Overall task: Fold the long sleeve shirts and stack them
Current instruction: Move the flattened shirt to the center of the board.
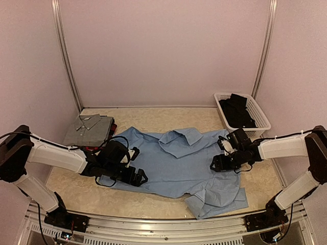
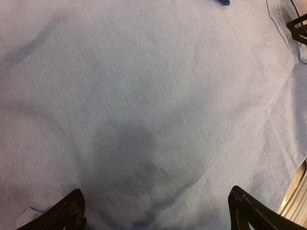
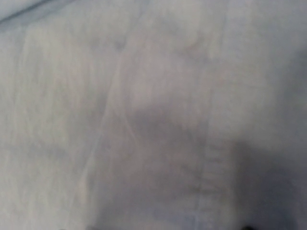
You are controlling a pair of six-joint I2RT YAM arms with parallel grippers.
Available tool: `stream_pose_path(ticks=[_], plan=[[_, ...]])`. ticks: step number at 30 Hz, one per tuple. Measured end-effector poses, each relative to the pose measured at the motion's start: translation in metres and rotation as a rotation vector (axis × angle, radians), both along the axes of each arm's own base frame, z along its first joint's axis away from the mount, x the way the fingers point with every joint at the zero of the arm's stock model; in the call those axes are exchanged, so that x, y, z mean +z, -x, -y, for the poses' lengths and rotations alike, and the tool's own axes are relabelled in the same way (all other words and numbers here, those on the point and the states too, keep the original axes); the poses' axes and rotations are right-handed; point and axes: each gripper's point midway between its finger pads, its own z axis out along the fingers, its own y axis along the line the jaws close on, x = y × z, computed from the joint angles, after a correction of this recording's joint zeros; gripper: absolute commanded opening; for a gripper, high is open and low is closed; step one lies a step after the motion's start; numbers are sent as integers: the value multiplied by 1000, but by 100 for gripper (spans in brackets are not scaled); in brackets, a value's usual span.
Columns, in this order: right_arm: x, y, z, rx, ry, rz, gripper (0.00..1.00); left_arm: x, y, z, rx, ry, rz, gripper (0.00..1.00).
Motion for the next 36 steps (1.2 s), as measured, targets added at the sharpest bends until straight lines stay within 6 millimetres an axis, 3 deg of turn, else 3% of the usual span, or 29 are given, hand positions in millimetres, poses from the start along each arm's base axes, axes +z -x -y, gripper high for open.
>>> stream_pose_path(ticks=[6, 18, 23, 27, 31, 36], plan=[[-1, 18, 13, -21, 25, -42, 75, -1, 17, -12, 12, -29, -31, 99], [2, -5, 22, -55, 51, -65, 75, 9, 47, 3, -127, 23, -133, 91], [4, -8, 22, -45, 58, -59, 75, 17, 61, 0, -169, 26, -159, 88], [6, -6, 22, -37, 56, -64, 75, 29, 67, -5, -174, 35, -160, 91], [26, -2, 17, -22, 4, -24, 75, 49, 64, -5, -166, 63, -115, 94], [80, 12, 1, 32, -106, 84, 77, 78, 53, 8, -172, 144, -14, 96]])
